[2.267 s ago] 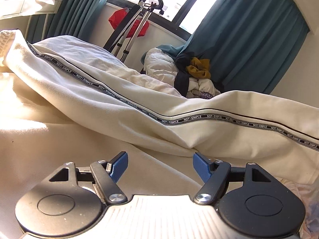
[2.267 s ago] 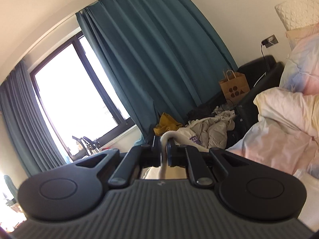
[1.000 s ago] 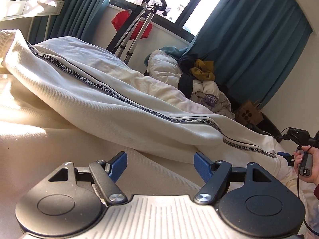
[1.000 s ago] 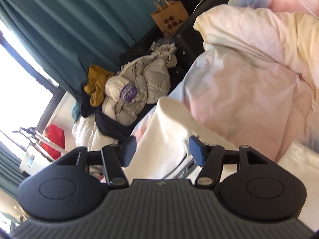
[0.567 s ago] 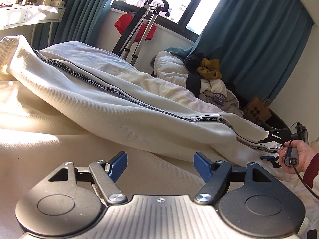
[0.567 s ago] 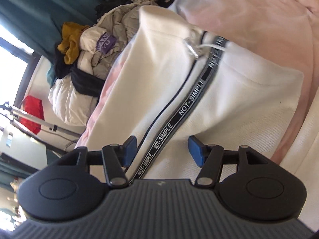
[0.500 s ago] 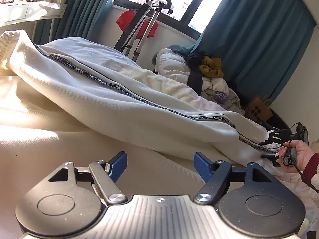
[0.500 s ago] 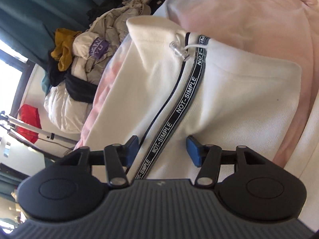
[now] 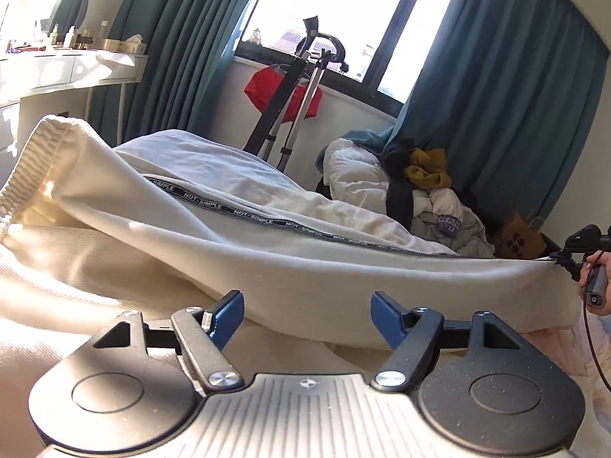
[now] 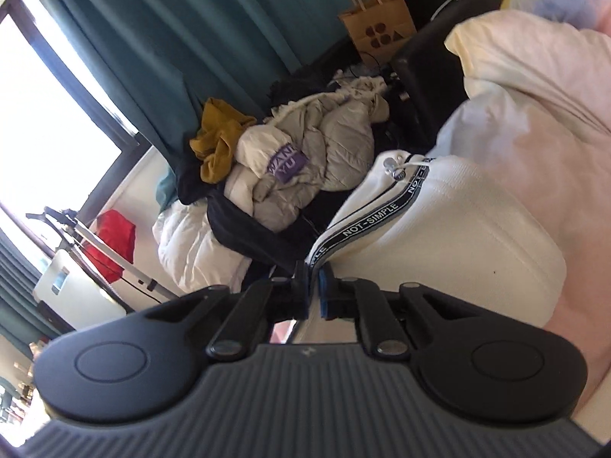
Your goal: Fold clothes
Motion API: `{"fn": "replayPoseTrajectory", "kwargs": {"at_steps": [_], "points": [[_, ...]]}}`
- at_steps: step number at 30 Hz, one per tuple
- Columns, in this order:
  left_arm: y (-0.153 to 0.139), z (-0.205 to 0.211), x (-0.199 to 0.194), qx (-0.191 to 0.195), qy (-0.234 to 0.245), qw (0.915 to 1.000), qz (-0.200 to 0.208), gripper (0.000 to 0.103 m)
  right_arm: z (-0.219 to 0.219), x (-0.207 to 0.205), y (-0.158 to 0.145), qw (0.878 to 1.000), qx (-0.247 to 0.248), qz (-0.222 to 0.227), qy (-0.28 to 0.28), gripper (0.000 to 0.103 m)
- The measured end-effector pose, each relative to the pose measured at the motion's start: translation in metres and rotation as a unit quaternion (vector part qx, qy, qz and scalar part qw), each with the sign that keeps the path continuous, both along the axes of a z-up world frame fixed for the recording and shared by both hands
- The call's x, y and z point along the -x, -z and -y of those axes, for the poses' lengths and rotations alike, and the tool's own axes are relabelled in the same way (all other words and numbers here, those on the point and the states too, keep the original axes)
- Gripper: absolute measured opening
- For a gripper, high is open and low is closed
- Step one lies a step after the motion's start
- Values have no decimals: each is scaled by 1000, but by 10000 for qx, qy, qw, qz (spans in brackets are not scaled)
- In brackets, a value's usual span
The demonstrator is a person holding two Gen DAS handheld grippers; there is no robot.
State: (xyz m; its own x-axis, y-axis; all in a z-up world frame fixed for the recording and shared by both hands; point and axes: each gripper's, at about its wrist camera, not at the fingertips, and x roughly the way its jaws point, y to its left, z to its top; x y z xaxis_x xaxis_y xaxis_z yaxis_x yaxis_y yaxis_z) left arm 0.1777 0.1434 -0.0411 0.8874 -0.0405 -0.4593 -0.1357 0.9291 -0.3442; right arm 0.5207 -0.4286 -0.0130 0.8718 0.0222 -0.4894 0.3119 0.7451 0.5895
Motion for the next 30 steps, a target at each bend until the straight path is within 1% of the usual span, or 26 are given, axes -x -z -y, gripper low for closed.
{"fn": "replayPoseTrajectory", "kwargs": {"at_steps": [3, 5, 6, 9, 11, 12, 14, 15, 17, 18, 20, 23, 26, 28, 29, 30], "points": [[7, 1, -7, 8, -30, 10000, -54, 75, -12, -41, 0, 9997, 251, 12, -43, 8], [13, 2, -12, -22, -19, 9999, -128, 75, -26, -73, 6, 9985, 540, -43, -83, 9], [16, 3, -15, -36, 0, 9999, -165, 75, -31, -86, 12, 9981, 607, -78, -115, 9], [25, 5, -23, -79, 81, 9996, -251, 75, -39, -104, 30, 9983, 529, -143, -212, 11], [30, 3, -28, 23, 138, 9995, -271, 75, -36, -104, 36, 9988, 358, -76, -320, 17], [32, 1, -29, 114, 162, 9994, -270, 75, -31, -102, 37, 9988, 247, -19, -412, 19], [34, -5, -30, 360, 201, 9988, -248, 75, -23, -94, 32, 9974, 192, 171, -680, 35], [35, -9, -31, 528, 232, 9981, -233, 75, -19, -86, 26, 9965, 259, 301, -739, 40], [36, -17, -31, 889, 328, 9953, -212, 75, -9, -67, 13, 9949, 348, 608, -732, 64], [36, -20, -31, 1078, 411, 9931, -206, 76, -3, -57, 6, 9941, 339, 741, -717, 68], [37, -27, -32, 1492, 467, 9875, -185, 76, 9, -37, -3, 9935, 359, 898, -596, 72], [43, -39, -35, 2051, 409, 9777, -184, 75, 30, -10, -1, 9954, 398, 822, -305, 73], [51, -47, -46, 2451, 317, 9688, -195, 74, 49, 13, 21, 9989, -30, 426, -186, 74], [61, -53, -57, 2717, 257, 9617, -268, 72, 52, 27, 38, 9985, -259, 293, -388, 73], [66, -57, -65, 2795, 232, 9594, -310, 70, 50, 34, 45, 9982, -276, 260, -462, 73], [70, -60, -70, 2844, 191, 9579, -339, 63, 48, 38, 54, 9979, -306, 186, -546, 73]]}}
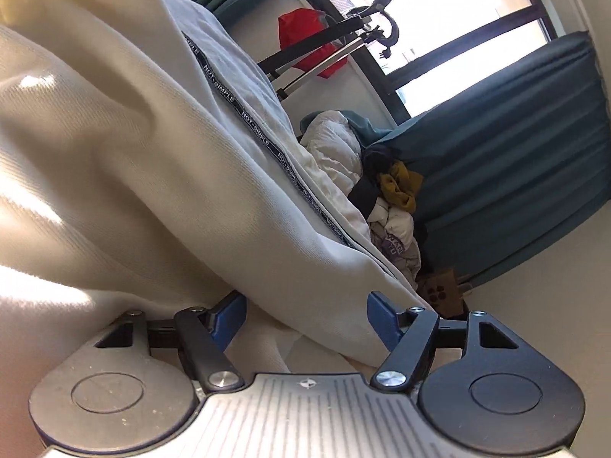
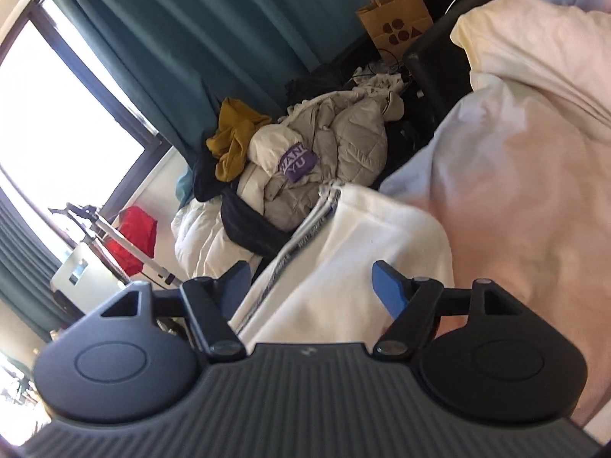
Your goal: Fold clothes
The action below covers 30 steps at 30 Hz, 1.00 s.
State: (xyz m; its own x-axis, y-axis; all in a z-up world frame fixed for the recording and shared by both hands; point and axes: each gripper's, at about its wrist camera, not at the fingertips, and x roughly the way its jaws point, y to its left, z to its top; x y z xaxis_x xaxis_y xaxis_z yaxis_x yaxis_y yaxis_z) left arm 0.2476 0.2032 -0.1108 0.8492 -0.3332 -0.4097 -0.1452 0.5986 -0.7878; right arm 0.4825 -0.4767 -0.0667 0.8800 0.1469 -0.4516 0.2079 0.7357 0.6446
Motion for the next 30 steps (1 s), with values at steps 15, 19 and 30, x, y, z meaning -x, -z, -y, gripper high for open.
{"fn": "replayPoseTrajectory", "kwargs": {"at_steps": [15, 19, 30], "points": [[-8, -44, -16, 387, -77, 9974, 598, 3, -26, -20, -22, 9929, 1068, 160, 491, 6], [-27, -53, -2, 579, -5, 9951, 804, 3, -8, 4, -67, 9894, 1109, 722, 603, 6], [0, -44, 11, 42, 441, 9970, -629, 4, 34, 104, 35, 9912, 491, -94, 1226, 6]]}}
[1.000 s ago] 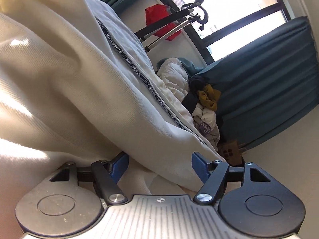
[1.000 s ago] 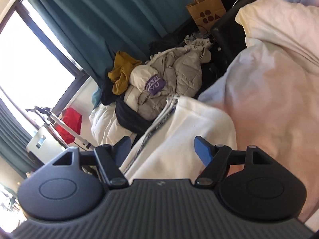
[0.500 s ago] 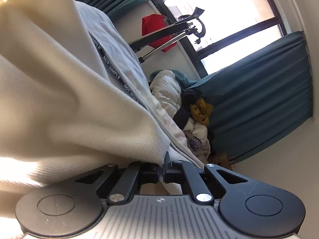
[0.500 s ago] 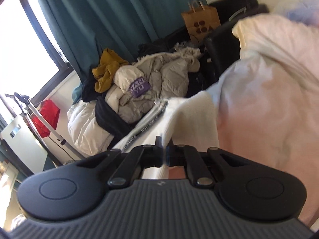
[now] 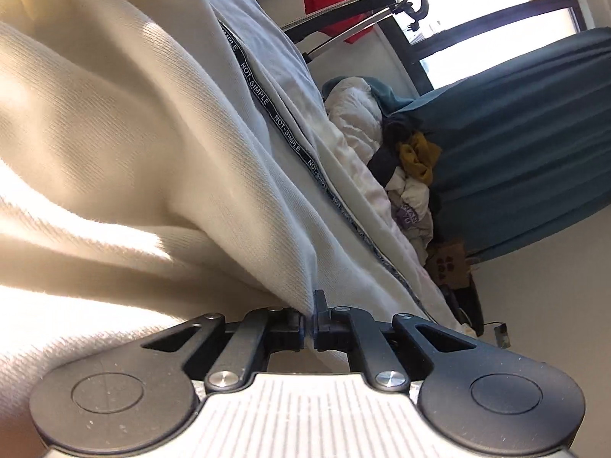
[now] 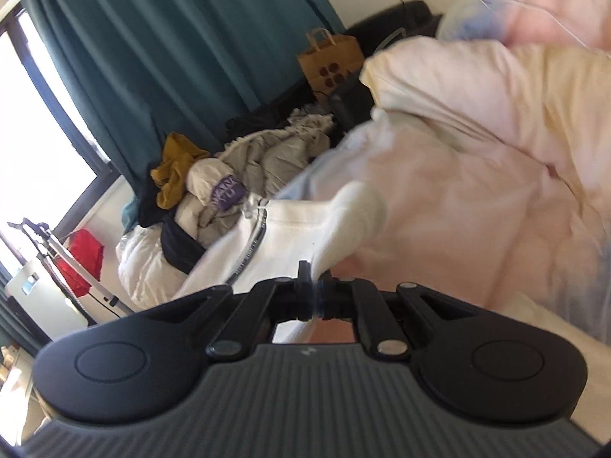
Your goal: Fold clothes
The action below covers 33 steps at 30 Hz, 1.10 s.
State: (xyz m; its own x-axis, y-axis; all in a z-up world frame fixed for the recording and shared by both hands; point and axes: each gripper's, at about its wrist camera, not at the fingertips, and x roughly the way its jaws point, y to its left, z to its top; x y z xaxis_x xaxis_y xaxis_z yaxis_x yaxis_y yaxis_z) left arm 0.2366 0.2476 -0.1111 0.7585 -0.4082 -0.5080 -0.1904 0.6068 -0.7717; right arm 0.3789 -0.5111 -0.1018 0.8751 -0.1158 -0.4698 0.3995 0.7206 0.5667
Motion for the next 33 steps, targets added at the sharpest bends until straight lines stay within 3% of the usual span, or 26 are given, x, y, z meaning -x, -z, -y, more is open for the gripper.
{"fn": "replayPoseTrajectory", "kwargs": {"at_steps": [3, 8, 11, 12, 16, 24, 33], "points": [[-3, 3, 2, -209, 3, 9998, 7, 4, 3, 14, 26, 9998, -80, -141, 125, 6], [-8, 10, 7, -508, 56, 9987, 71, 6, 0, 27, 40, 9997, -134, -71, 203, 6], [-14, 15, 14, -490, 12, 9988, 33, 10, -2, 31, 43, 10000, -24, -43, 27, 6], [-16, 17, 17, -508, 25, 9987, 37, 16, -4, 34, 41, 10000, -18, -28, -4, 7], [-33, 30, 37, -768, 102, 9969, 126, 45, -13, 48, 30, 10000, 13, -44, -71, 9], [-77, 69, 87, -1454, 392, 9877, 414, 56, -58, 100, -6, 9954, 366, 0, -887, 10], [-106, 128, 160, -2488, 686, 9637, 679, 65, -132, 156, -58, 9700, 1220, 82, -2101, 10]]}}
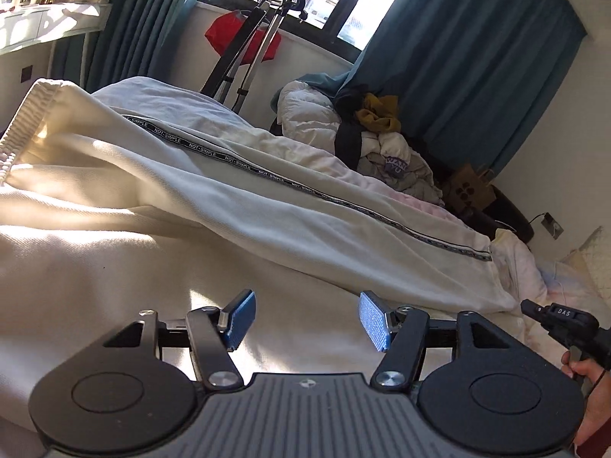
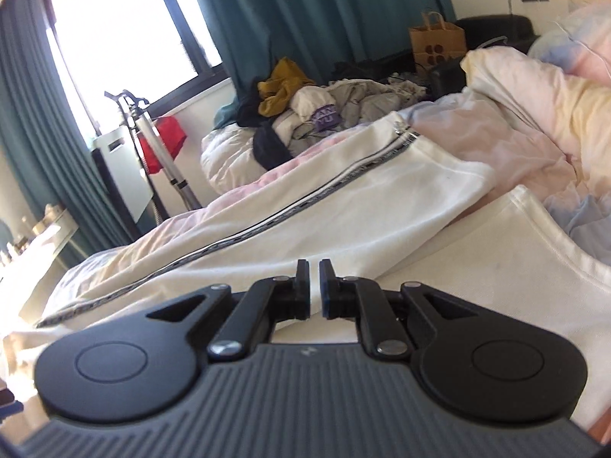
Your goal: Fold clothes
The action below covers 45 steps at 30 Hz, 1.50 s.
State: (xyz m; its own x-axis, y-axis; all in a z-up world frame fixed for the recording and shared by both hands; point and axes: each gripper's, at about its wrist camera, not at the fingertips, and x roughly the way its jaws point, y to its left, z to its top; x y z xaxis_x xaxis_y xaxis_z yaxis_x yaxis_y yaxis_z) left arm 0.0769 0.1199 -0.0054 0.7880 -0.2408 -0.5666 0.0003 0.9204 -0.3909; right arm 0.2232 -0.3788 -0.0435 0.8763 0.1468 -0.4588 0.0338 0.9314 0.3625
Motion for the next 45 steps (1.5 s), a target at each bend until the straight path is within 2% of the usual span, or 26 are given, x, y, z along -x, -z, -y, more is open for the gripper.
{"fn": "replayPoseTrajectory", "kwargs": {"at_steps": [4, 7, 11, 16, 19, 22, 24, 28, 30, 32, 35, 36, 39, 43, 45], "points": [[-1, 4, 39, -132, -49, 9999, -25, 71, -20, 31, -12, 9991, 210, 31, -356, 10], [4, -10, 57, 21, -366, 9991, -217, 73, -25, 47, -16, 9984, 290, -12, -495, 10], [4, -34, 73, 85, -910, 9951, -379, 76, -15, 55, -17, 9988, -31, -185, -463, 10], [-6, -51, 86, 125, -1368, 9896, -428, 80, 14, 64, -16, 9989, -387, -258, -12, 10], [-4, -65, 92, 200, -1718, 9829, -636, 81, 36, 68, -12, 9977, -513, -289, 323, 10], [3, -91, 98, 652, -2096, 9715, -895, 81, 57, 70, -6, 9954, -563, -333, 693, 10], [7, -109, 104, 1042, -2370, 9615, -921, 81, 74, 72, 2, 9904, -887, -440, 968, 10], [8, -143, 120, 1666, -2962, 9371, -801, 82, 96, 78, 14, 9751, -1125, -746, 1760, 10], [11, -159, 128, 1909, -3244, 9234, -751, 82, 105, 82, 17, 9666, -1180, -814, 2125, 16], [19, -176, 135, 2274, -3477, 9064, -764, 82, 114, 89, 19, 9571, -1362, -710, 2456, 40], [36, -199, 141, 2875, -3688, 8804, -788, 82, 127, 102, 19, 9401, -1563, -474, 2992, 63], [41, -205, 142, 3053, -3721, 8729, -793, 82, 131, 107, 20, 9333, -1624, -390, 3180, 66], [55, -216, 138, 3407, -3703, 8609, -755, 82, 144, 115, 28, 9069, -1907, -366, 3740, 69], [60, -227, 129, 3583, -3703, 8543, -687, 79, 160, 117, 51, 8769, -2304, -601, 4176, 69], [61, -228, 125, 3544, -3743, 8538, -733, 76, 166, 113, 67, 8612, -2637, -792, 4273, 68]]}}
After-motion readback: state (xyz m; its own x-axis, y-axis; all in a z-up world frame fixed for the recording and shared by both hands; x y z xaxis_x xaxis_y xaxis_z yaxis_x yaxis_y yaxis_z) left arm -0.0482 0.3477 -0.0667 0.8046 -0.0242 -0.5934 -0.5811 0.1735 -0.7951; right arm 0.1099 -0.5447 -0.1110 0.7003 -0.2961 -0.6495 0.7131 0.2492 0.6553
